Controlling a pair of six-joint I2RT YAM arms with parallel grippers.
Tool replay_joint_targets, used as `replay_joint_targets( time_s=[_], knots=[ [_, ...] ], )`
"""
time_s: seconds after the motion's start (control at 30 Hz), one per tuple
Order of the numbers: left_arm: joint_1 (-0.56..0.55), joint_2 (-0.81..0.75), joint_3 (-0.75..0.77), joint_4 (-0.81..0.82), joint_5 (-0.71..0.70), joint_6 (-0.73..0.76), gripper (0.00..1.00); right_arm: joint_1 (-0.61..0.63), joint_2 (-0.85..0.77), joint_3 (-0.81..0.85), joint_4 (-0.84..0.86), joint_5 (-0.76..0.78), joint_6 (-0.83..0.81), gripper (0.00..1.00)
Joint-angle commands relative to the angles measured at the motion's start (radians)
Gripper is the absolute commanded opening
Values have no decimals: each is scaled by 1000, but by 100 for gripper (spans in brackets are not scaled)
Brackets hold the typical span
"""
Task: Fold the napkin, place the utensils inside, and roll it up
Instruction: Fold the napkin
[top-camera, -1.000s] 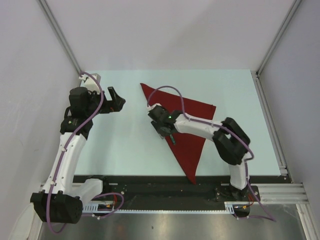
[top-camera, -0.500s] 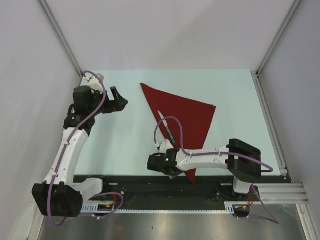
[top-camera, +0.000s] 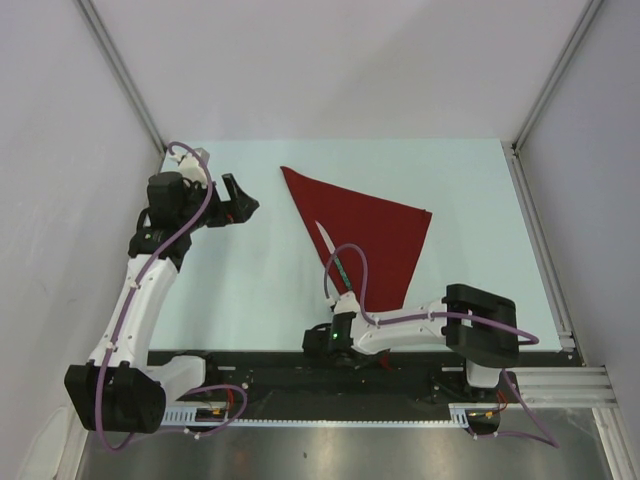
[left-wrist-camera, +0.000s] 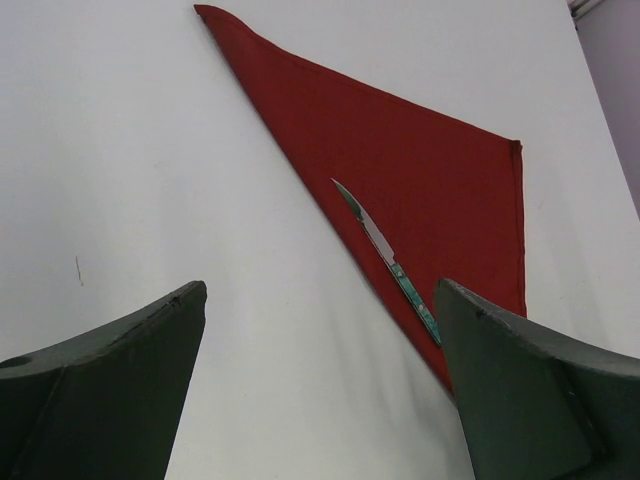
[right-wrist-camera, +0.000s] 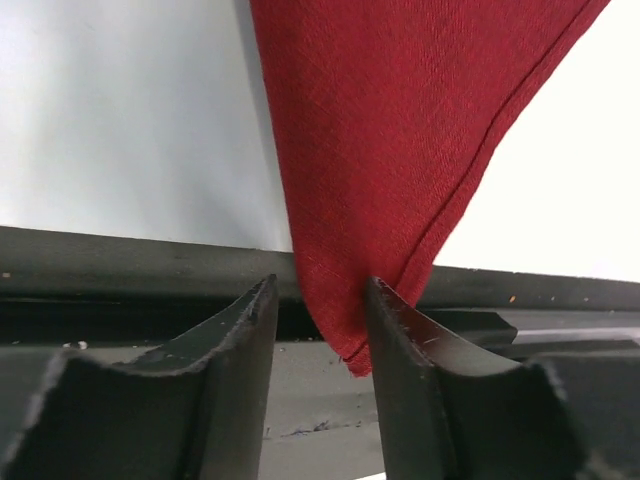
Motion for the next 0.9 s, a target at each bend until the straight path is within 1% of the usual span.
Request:
replay_joint_targets(
  time_s=[0.0,0.13,0.3,0.47,0.87],
  knots=[
    [8,-7,-2,34,29,-17,100,20,-9,-24,8,-7,70,43],
    [8,-7,-3,35,29,-17,100,28,8,-34,4,-16,90,39],
    [8,-4,-3,35,32,-18,100,57,24,-30,-27,-16,128,39],
    [8,-4,-5,37,36,-20,100,60,37,-34,-26,-18,133,37],
    [8,1,-5,40,39,-21,100,57,3,-78,-35,-2,160,29]
  ],
)
